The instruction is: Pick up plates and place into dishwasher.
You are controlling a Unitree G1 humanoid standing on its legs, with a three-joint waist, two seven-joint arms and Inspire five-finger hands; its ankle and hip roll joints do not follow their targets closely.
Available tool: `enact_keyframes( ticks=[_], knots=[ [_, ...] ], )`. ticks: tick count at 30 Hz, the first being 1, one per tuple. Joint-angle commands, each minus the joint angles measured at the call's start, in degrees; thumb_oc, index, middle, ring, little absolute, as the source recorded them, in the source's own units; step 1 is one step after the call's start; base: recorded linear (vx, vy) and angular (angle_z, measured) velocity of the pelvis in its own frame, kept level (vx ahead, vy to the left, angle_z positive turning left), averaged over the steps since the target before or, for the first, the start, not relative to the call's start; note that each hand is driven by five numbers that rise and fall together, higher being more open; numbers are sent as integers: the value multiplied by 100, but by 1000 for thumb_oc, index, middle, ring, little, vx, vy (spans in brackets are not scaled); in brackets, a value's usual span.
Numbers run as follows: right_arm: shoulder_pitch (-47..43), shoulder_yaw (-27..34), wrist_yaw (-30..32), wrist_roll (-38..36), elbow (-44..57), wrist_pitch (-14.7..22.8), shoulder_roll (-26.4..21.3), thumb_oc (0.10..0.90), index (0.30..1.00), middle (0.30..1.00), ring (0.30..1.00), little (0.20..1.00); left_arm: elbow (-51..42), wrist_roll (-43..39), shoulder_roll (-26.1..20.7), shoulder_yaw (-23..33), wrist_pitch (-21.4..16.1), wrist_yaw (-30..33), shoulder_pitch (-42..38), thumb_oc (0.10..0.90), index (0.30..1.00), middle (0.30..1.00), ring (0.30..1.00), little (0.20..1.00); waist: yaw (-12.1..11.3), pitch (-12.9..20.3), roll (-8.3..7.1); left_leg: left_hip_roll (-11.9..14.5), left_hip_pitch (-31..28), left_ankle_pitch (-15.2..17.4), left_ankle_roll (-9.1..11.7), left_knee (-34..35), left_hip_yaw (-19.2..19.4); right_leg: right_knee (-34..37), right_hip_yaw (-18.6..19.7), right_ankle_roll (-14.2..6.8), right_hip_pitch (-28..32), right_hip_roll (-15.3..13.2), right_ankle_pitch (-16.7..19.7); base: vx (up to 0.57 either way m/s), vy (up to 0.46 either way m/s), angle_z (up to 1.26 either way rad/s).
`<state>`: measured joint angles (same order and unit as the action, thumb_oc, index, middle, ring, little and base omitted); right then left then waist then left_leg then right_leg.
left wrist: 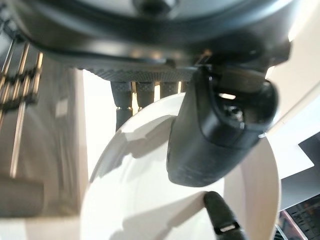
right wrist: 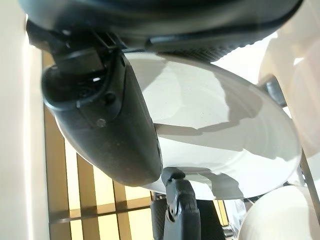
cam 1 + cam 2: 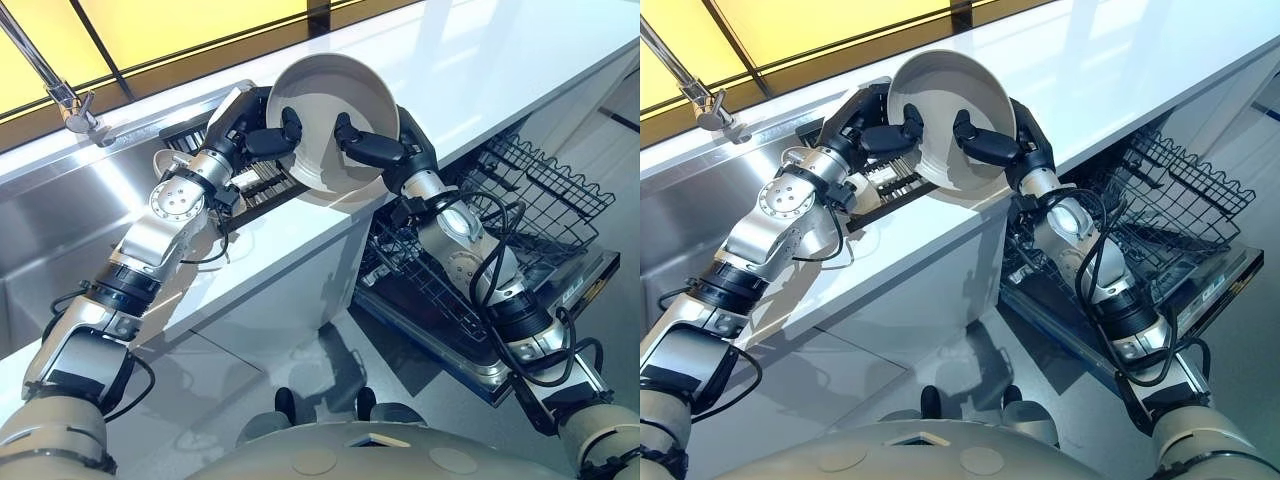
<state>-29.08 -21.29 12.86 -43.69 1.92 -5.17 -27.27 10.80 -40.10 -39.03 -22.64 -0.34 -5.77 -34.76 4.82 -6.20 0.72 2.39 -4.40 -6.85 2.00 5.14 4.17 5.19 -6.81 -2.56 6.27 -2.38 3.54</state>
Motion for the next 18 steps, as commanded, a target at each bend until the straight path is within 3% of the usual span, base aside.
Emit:
enact_keyframes(
  ticks=[1, 4, 5, 7, 11, 18],
  knots=[
    [-881, 406, 528, 127, 335, 1372, 266, 100, 300, 300, 300, 200, -1018, -961, 345, 27, -827, -438, -719, 800, 900, 900, 900, 900, -74, 474, -10, -190, -210, 549, -64, -51, 282, -730, -168, -141, -162, 302, -598, 0, 0, 0],
    [-1149, 795, 1411, 1728, 217, 1821, -2, 100, 300, 300, 300, 200, -1066, -606, 345, 314, -721, 33, -669, 800, 900, 900, 900, 900, -82, 487, 2, -190, -211, 569, -64, -56, 240, -743, -164, -132, -162, 310, -616, 0, 0, 0],
    [-1281, 1018, 1831, 2430, 109, 1846, -265, 100, 300, 300, 300, 200, -1001, -388, 260, 461, -610, 233, -683, 800, 900, 900, 900, 900, -88, 502, 10, -197, -212, 576, -66, -56, 211, -738, -161, -128, -156, 315, -625, 33, -6, -1],
    [-1407, 1307, 2104, 3149, -236, 1784, -778, 100, 300, 300, 300, 200, -806, -145, 73, 695, -455, 359, -710, 800, 900, 900, 900, 900, -105, 525, 24, -202, -222, 586, -61, -54, 171, -724, -176, -122, -132, 317, -647, 39, -10, 0],
    [-1204, 1681, 2119, 3529, -896, 1607, -1604, 100, 300, 300, 300, 200, -536, 64, -379, 1102, -337, 443, -586, 800, 900, 900, 900, 900, -138, 535, 60, -194, -214, 577, -49, -56, 109, -734, -200, -112, -109, 315, -693, 0, 0, 0],
    [-155, 2228, 1890, 4140, -1988, 1294, -2189, 100, 300, 300, 300, 200, -362, 206, -900, 1779, -334, 548, -92, 800, 900, 900, 900, 900, -153, 482, 124, -165, -182, 557, -35, -60, 66, -811, -236, -91, -117, 301, -777, 36, -39, -2]
  ],
)
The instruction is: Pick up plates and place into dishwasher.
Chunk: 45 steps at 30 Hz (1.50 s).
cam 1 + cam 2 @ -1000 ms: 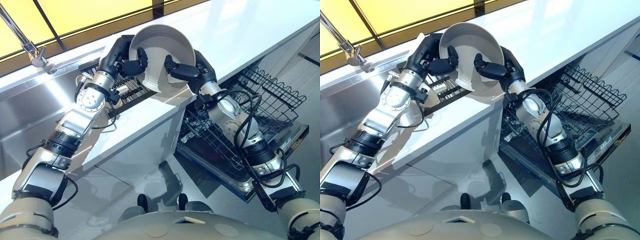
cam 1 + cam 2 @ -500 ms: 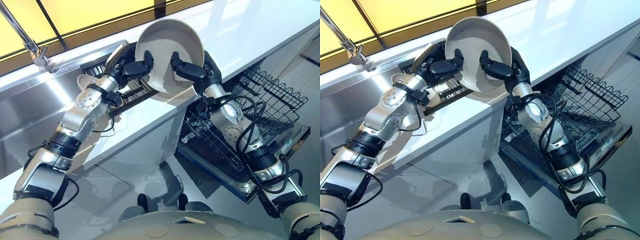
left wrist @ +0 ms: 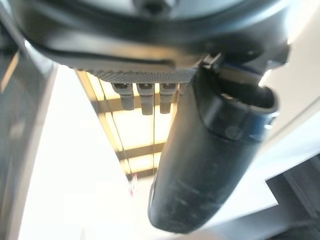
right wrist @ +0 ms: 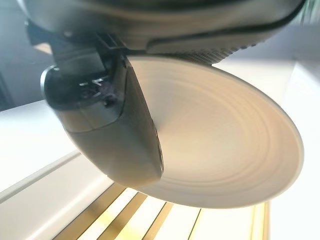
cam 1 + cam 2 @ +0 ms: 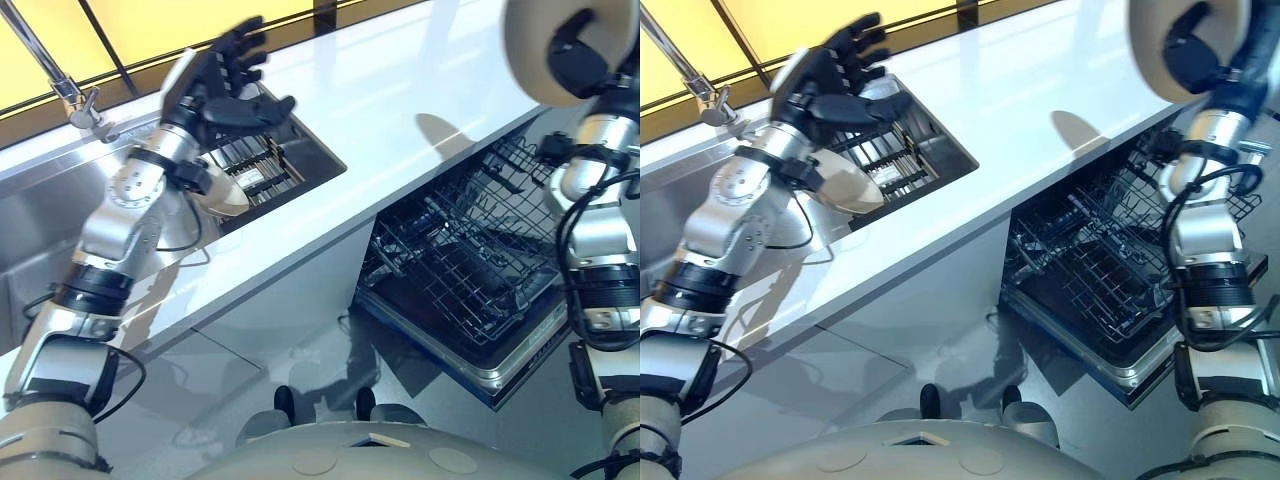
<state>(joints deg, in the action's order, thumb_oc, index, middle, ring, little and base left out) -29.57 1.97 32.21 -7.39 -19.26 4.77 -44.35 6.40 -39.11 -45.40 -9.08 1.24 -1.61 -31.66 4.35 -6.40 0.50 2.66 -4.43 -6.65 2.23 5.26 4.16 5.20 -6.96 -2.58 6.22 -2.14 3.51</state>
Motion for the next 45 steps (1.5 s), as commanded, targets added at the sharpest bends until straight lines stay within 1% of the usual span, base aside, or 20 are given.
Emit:
enact_keyframes(
  ticks=[1, 3, 4, 5, 7, 11, 14, 15, 17, 22, 25, 27, 29, 31, 34, 35, 36, 37, 41, 45],
  knots=[
    [69, -12, -39, 679, -52, 266, -501, 100, 300, 300, 300, 200, 83, 130, -341, 510, -489, 159, -336, 800, 900, 900, 900, 900, -108, 489, 165, -188, -178, 535, -56, -75, 61, -839, -223, -84, -117, 275, -793, 63, -44, 0],
    [251, 17, 87, 862, -315, 169, -571, 100, 300, 300, 300, 200, 65, 304, -462, 602, -447, 284, -275, 800, 900, 900, 900, 900, -122, 455, 188, -183, -183, 532, -52, -78, 59, -870, -241, -76, -112, 270, -823, 75, -45, 4],
    [338, 69, 34, 837, -458, 39, -595, 100, 300, 300, 300, 200, 76, 528, -550, 644, -381, 358, -246, 800, 900, 900, 900, 900, -128, 437, 207, -179, -182, 532, -46, -85, 58, -897, -252, -76, -115, 266, -842, 85, -44, 6],
    [423, 87, 34, 856, -628, 62, -584, 100, 300, 300, 300, 200, 109, 710, -636, 682, -328, 393, -227, 800, 900, 900, 900, 900, -137, 414, 223, -176, -187, 539, -41, -91, 53, -922, -260, -73, -118, 262, -858, 105, -47, 7],
    [633, 92, -66, 843, -769, -49, -603, 100, 300, 300, 300, 200, 234, 1188, -895, 717, -178, 384, -188, 800, 900, 900, 900, 900, -144, 345, 268, -165, -182, 537, -26, -119, 41, -1006, -273, -69, -128, 254, -909, 102, -35, 9],
    [893, 37, -283, 855, -990, -36, -687, 100, 300, 300, 300, 200, 771, 1823, -1535, 694, 29, 34, -237, 800, 900, 900, 900, 900, -155, 192, 368, -150, -95, 565, -4, -274, -15, -1187, -310, -49, -186, 222, -997, 97, -22, 12],
    [906, -118, -332, 790, -1236, -19, -746, 100, 300, 300, 300, 200, 1291, 1958, -1915, 462, 168, -285, -451, 800, 900, 900, 900, 900, -151, 64, 440, -159, -14, 579, 18, -383, -59, -1271, -345, -51, -241, 193, -1020, 80, -3, 6],
    [890, -172, -338, 798, -1366, 46, -768, 100, 300, 300, 300, 200, 1465, 1969, -2000, 372, 185, -370, -553, 800, 900, 900, 900, 900, -143, 17, 461, -164, 16, 584, 26, -419, -72, -1293, -349, -47, -257, 185, -1027, 61, 11, 5],
    [814, -328, -313, 734, -1511, 23, -822, 100, 300, 300, 300, 200, 1847, 2051, -2127, 151, 254, -595, -757, 800, 900, 900, 900, 900, -127, -84, 513, -169, 85, 581, 48, -484, -98, -1352, -357, -39, -310, 170, -1037, 50, 23, 10],
    [534, -659, -330, 752, -1714, -155, -911, 100, 300, 300, 300, 200, 2360, 2330, -2198, -332, 516, -785, -1275, 800, 900, 900, 900, 900, -85, -325, 611, -200, 258, 568, 82, -590, -167, -1449, -348, -5, -461, 147, -1048, 28, 28, 8],
    [260, -922, -423, 767, -1868, -229, -1003, 100, 300, 300, 300, 200, 2603, 2607, -2206, -653, 384, -767, -1568, 800, 900, 900, 900, 900, -71, -479, 676, -254, 367, 548, 95, -642, -239, -1460, -316, 18, -543, 143, -1025, 7, 37, 4],
    [35, -1125, -502, 827, -2007, -230, -1104, 100, 300, 300, 300, 200, 2634, 2820, -2278, -858, 188, -622, -1784, 800, 900, 900, 900, 900, -79, -601, 703, -296, 436, 544, 93, -661, -308, -1452, -286, 33, -621, 141, -1000, -52, 42, 2],
    [-117, -1314, -638, 850, -2104, -273, -1202, 100, 300, 300, 300, 200, 2589, 3198, -2366, -971, -19, -350, -1945, 800, 900, 900, 900, 900, -90, -705, 710, -330, 497, 535, 85, -675, -353, -1420, -260, 46, -685, 144, -960, -62, 23, -1],
    [-188, -1495, -838, 800, -2200, -357, -1244, 100, 300, 300, 300, 200, 2506, 3467, -2527, -1077, -191, 79, -2074, 800, 900, 900, 900, 900, -110, -788, 703, -348, 547, 520, 84, -677, -371, -1383, -248, 55, -730, 149, -917, -57, -4, 0],
    [-290, -1699, -1363, 646, -2598, -459, -1263, 100, 300, 300, 300, 200, 2502, 4635, -2956, -1370, -811, 807, -2338, 800, 900, 900, 900, 900, -169, -868, 706, -351, 613, 509, 88, -711, -377, -1367, -255, 79, -755, 155, -894, -31, -23, 3],
    [-311, -1734, -1499, 532, -2742, -530, -1248, 300, 472, 472, 472, 400, 2485, 4891, -3075, -1508, -927, 979, -2455, 800, 900, 900, 900, 900, -195, -890, 703, -349, 626, 507, 90, -728, -385, -1368, -263, 88, -750, 154, -890, -12, -32, 9],
    [-328, -1765, -1574, 438, -2922, -548, -1223, 731, 841, 841, 841, 831, 2418, 5152, -3241, -1698, -1046, 1175, -2583, 800, 900, 900, 900, 900, -226, -910, 712, -346, 636, 505, 96, -749, -396, -1370, -277, 96, -735, 155, -886, 4, -33, 10],
    [-322, -1757, -1591, 393, -3016, -523, -1215, 800, 900, 900, 900, 900, 2332, 5265, -3345, -1835, -1111, 1299, -2678, 800, 900, 900, 900, 900, -252, -925, 706, -345, 638, 505, 98, -762, -406, -1372, -282, 106, -720, 156, -885, 17, -36, 9],
    [-172, -1682, -1550, 394, -3082, -532, -1132, 800, 900, 900, 900, 900, 1706, 5791, -3647, -2053, -1249, 1542, -2732, 800, 900, 900, 900, 900, -363, -953, 671, -352, 648, 519, 105, -820, -484, -1356, -296, 139, -653, 186, -881, 26, -48, 9],
    [-67, -1664, -1539, 254, -2868, -611, -1101, 800, 900, 900, 900, 900, 1232, 6177, -3818, -2217, -1281, 1561, -2661, 800, 900, 900, 900, 900, -394, -931, 648, -365, 591, 541, 88, -801, -525, -1326, -302, 144, -607, 212, -867, 17, -13, 17]
  ],
)
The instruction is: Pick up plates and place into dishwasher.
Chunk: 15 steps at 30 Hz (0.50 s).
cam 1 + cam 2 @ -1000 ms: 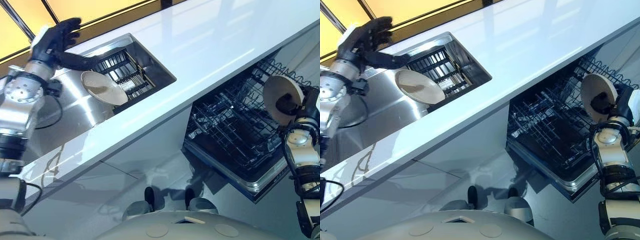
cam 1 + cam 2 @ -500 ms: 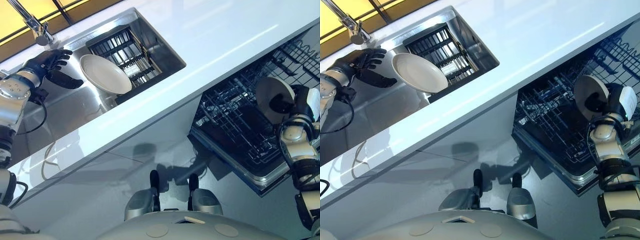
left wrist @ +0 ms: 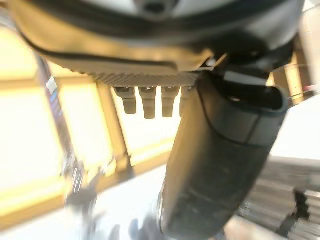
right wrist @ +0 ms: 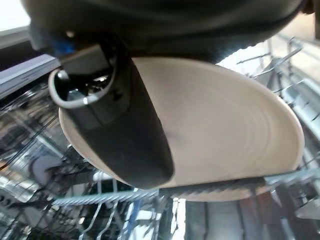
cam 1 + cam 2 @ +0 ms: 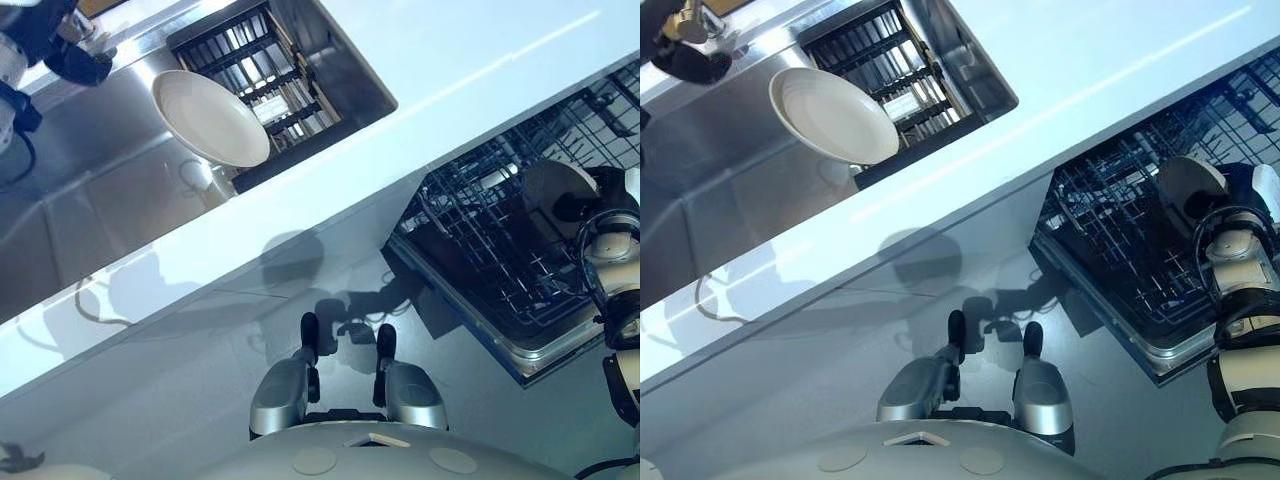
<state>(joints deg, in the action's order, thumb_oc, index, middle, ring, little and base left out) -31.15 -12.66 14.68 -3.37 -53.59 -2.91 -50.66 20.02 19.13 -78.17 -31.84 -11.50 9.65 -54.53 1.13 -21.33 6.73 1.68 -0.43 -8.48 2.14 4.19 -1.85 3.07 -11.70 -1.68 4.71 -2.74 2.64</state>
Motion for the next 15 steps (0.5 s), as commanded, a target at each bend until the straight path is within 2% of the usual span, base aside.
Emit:
enact_keyframes(
  ticks=[1, 6, 11, 15],
  knots=[
    [110, -185, 208, -194, 626, 142, -455, 800, 900, 900, 900, 900, -264, 627, -592, -8, -43, 362, -384, 800, 900, 900, 900, 900, -78, 572, 16, -269, 175, 735, 88, -683, 76, -1099, 177, 53, -445, 280, -775, 10, 1, 10],
    [135, -228, 211, -391, 818, 183, -463, 800, 900, 900, 900, 900, -730, 1670, -907, -794, -87, 125, -787, 800, 900, 900, 900, 900, -59, 646, 23, -295, 112, 762, 68, -650, 85, -1065, 192, 18, -409, 288, -746, 6, 8, 7],
    [233, -194, 96, -476, 862, 207, -492, 800, 900, 900, 900, 900, -1022, 1965, -1189, -1706, -152, -176, -1475, 800, 900, 900, 900, 900, -62, 727, 34, -313, 38, 787, 47, -621, 125, -1036, 175, -18, -358, 286, -725, 0, 0, 0],
    [296, -127, 91, -592, 846, 259, -423, 800, 900, 900, 900, 900, -1217, 1982, -1293, -2060, -305, -384, -1722, 800, 900, 900, 900, 900, -109, 777, 11, -323, -8, 802, 42, -612, 135, -1008, 164, -27, -304, 298, -723, 0, 0, 0]
  ],
)
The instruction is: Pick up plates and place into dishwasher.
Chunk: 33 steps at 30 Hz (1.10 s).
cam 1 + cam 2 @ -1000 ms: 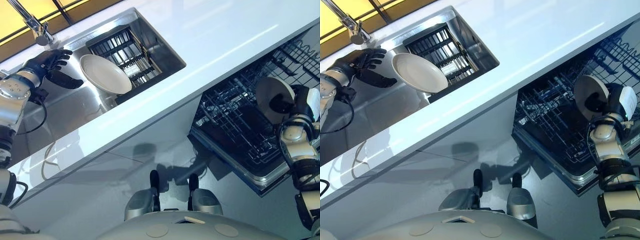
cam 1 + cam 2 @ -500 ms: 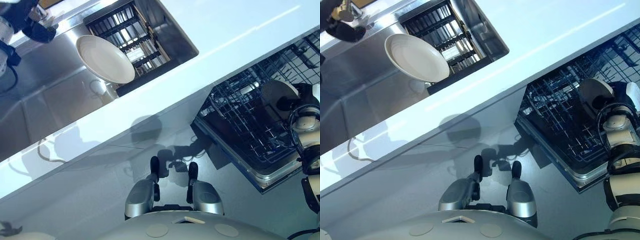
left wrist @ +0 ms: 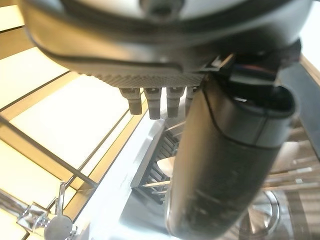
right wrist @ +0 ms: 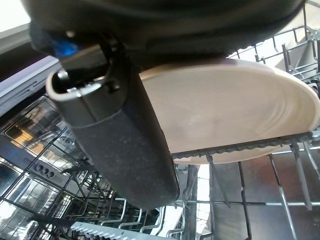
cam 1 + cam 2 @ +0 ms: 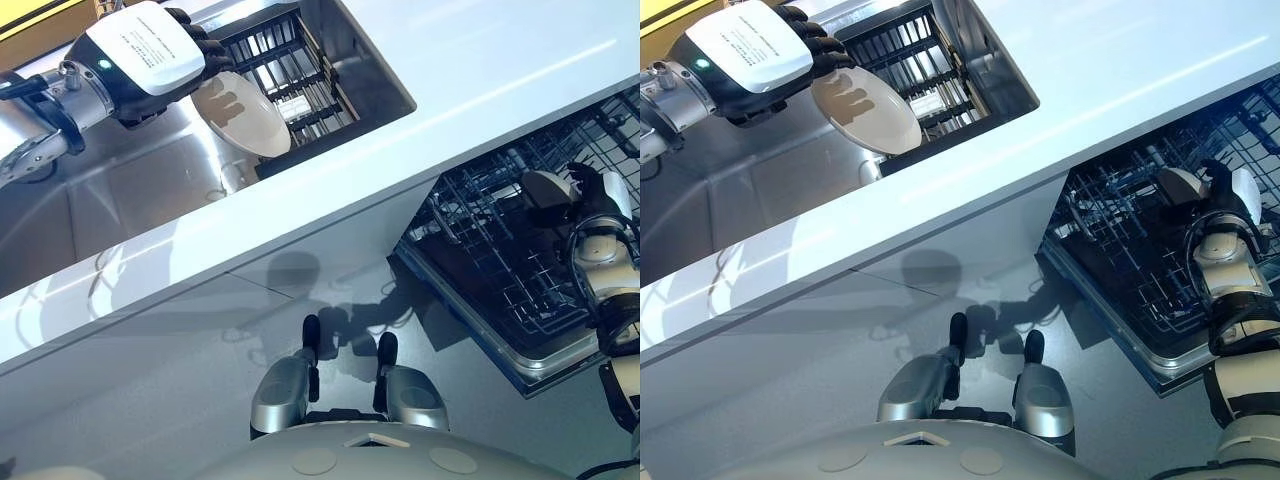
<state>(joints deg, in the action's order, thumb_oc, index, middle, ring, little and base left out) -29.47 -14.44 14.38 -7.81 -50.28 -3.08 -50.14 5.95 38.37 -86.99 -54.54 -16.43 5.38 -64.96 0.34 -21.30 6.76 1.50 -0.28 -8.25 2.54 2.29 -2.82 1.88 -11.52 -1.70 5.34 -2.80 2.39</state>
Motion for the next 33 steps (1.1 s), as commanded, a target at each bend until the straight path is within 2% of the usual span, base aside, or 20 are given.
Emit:
enact_keyframes(
  ticks=[1, 5, 9, 16, 21, 25, 27, 28, 29, 30, 31, 33],
  knots=[
    [156, 79, 134, -204, 526, 290, -458, 800, 900, 900, 900, 900, 160, 85, -425, 166, 126, 19, -702, 800, 900, 900, 900, 900, -44, 786, -4, -306, -32, 783, 0, -422, 234, -879, 143, -26, -350, 307, -696, 0, 0, 0],
    [262, 176, 111, -429, 611, 312, -364, 800, 900, 900, 900, 900, 11, 75, -444, 115, 6, -80, -709, 800, 900, 900, 900, 900, -67, 832, -36, -314, -87, 787, -10, -389, 231, -837, 135, -41, -293, 325, -676, 0, 0, 0],
    [415, 307, 176, -704, 814, 399, -202, 800, 900, 900, 900, 900, -138, 26, -390, 315, 40, -79, -499, 800, 900, 900, 900, 900, -77, 877, -78, -305, -132, 787, -14, -357, 239, -808, 144, -53, -255, 345, -665, 0, 0, 0],
    [787, 597, 224, -1104, 1605, 723, 102, 800, 900, 900, 900, 900, -262, -58, -191, 1148, -174, -200, 308, 800, 900, 900, 900, 900, -30, 914, -180, -315, -190, 811, -46, -284, 272, -713, 239, -93, -242, 376, -600, -5, 0, 0],
    [718, 652, 203, -1375, 2008, 907, 144, 800, 900, 900, 900, 900, -256, -149, -123, 1358, -146, -536, 581, 800, 900, 900, 900, 900, 40, 934, -173, -316, -250, 811, -57, -213, 323, -658, 267, -128, -224, 382, -565, -21, 7, -9],
    [757, 810, 353, -1688, 2556, 1315, 244, 800, 900, 900, 900, 900, -307, -295, -84, 1434, -42, -801, 690, 800, 900, 900, 900, 900, 84, 945, -183, -307, -289, 806, -57, -160, 377, -633, 281, -149, -209, 393, -562, -24, 11, -11],
    [786, 1001, 570, -1783, 3053, 1515, 337, 800, 900, 900, 900, 900, -290, -381, -21, 1651, -27, -947, 923, 800, 900, 900, 900, 900, 102, 940, -189, -307, -303, 809, -68, -139, 397, -634, 310, -149, -211, 406, -572, -30, 19, -6],
    [798, 1116, 658, -1827, 3261, 1656, 393, 800, 900, 900, 900, 900, -277, -381, 17, 1779, -24, -1047, 1058, 622, 747, 747, 747, 722, 109, 934, -190, -305, -305, 810, -73, -130, 404, -633, 315, -147, -214, 412, -577, -33, 21, -3],
    [811, 1186, 710, -1785, 3406, 1709, 443, 800, 900, 900, 900, 900, -249, -366, 51, 1850, -32, -1096, 1139, 564, 698, 698, 698, 664, 122, 933, -191, -307, -307, 812, -74, -125, 405, -635, 325, -150, -218, 415, -579, -34, 22, -6],
    [840, 1289, 734, -1763, 3627, 1795, 490, 800, 900, 900, 900, 900, -240, -385, 87, 2042, -43, -1231, 1344, 438, 589, 589, 589, 538, 140, 938, -184, -310, -311, 813, -79, -113, 419, -633, 336, -156, -223, 420, -582, -36, 25, -9],
    [851, 1360, 750, -1738, 3806, 1880, 519, 800, 900, 900, 900, 900, -243, -353, 109, 2167, -35, -1380, 1475, 353, 516, 516, 516, 453, 152, 942, -182, -310, -312, 811, -84, -100, 429, -627, 340, -160, -224, 423, -582, -42, 27, -12],
    [862, 1402, 766, -1622, 4074, 1904, 541, 800, 900, 900, 900, 900, -171, -339, 140, 2272, -26, -1473, 1612, 328, 495, 495, 495, 428, 193, 954, -174, -319, -313, 813, -90, -82, 446, -608, 344, -173, -227, 424, -582, -27, 19, -11]
  ],
)
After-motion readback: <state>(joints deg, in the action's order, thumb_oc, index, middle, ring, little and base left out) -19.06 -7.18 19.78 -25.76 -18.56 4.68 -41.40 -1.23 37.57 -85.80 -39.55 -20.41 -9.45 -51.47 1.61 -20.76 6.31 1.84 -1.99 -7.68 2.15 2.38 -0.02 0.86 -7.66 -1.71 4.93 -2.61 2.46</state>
